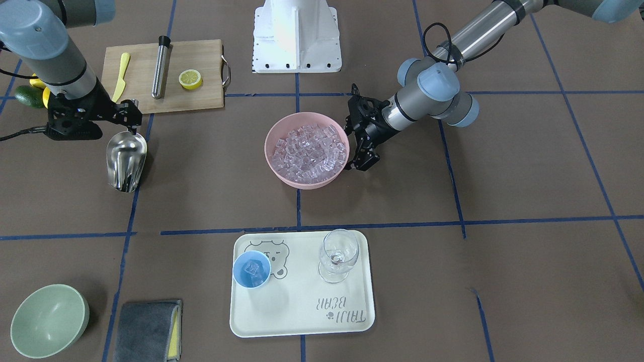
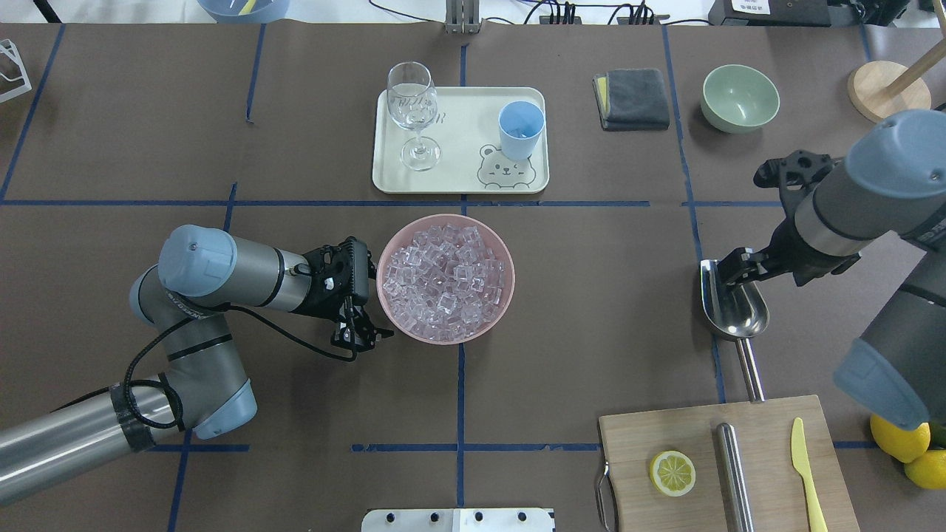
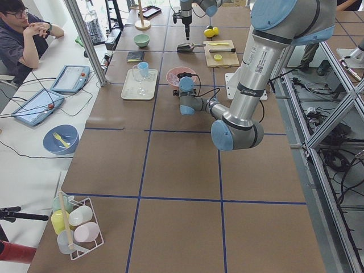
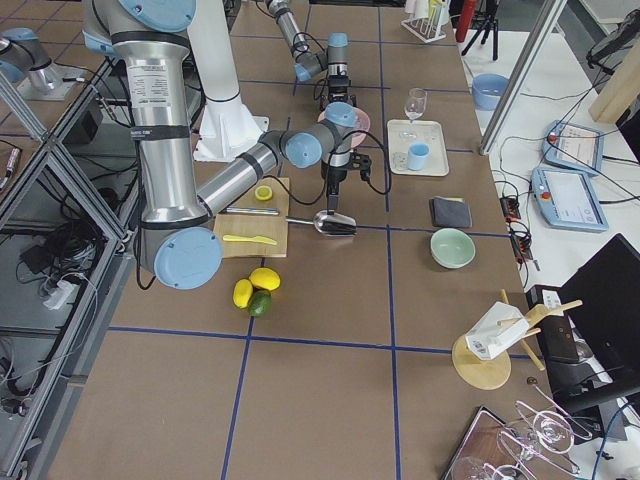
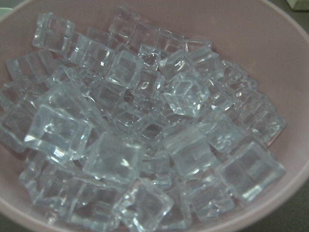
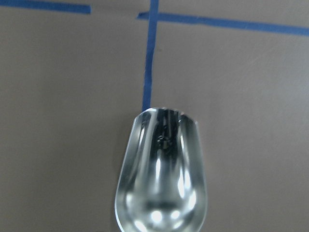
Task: Put ice in cup with scoop
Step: 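Open the right gripper to release the scoop and raise it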
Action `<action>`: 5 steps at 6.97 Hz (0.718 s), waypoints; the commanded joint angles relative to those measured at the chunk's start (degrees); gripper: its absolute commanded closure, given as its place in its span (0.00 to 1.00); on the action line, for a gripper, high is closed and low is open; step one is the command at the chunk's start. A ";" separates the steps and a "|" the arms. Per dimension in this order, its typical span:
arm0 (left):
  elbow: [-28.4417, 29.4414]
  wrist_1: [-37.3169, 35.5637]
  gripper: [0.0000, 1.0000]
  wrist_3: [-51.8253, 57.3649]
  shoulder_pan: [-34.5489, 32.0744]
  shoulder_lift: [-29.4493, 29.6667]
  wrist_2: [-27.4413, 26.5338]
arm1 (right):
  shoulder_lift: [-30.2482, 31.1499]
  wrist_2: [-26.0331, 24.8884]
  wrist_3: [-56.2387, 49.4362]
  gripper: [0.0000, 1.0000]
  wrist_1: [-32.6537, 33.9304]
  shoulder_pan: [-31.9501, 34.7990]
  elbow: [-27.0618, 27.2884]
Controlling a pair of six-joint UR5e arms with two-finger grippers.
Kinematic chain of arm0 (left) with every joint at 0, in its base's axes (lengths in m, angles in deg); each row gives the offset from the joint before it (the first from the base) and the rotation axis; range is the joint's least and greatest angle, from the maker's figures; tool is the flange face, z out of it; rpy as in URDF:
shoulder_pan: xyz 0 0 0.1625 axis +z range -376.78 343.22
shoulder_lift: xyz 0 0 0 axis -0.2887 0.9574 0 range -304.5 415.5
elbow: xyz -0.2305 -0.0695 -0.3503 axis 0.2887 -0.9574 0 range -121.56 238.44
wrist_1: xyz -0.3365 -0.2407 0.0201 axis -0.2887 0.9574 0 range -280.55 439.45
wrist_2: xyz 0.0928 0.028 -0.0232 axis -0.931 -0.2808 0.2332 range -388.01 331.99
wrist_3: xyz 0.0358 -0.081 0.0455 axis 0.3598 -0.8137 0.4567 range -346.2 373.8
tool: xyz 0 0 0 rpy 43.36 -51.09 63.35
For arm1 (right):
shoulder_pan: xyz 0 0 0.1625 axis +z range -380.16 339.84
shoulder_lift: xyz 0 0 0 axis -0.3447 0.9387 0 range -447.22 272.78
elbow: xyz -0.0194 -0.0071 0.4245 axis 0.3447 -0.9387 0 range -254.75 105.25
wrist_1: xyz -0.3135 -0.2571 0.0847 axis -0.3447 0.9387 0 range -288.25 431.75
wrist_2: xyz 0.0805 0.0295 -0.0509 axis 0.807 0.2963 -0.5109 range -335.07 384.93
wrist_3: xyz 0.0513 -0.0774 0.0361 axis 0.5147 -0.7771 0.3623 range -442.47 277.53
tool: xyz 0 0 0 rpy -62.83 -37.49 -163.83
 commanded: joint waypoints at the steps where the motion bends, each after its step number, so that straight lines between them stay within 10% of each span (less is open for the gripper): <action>1: -0.03 0.03 0.00 0.06 -0.76 -0.14 0.00 | 2.29 0.59 -18.34 0.00 0.49 11.66 -0.46; 5: -0.55 -0.14 0.00 0.32 -6.63 -0.67 0.53 | 15.10 13.86 -57.85 0.00 0.23 38.48 -8.72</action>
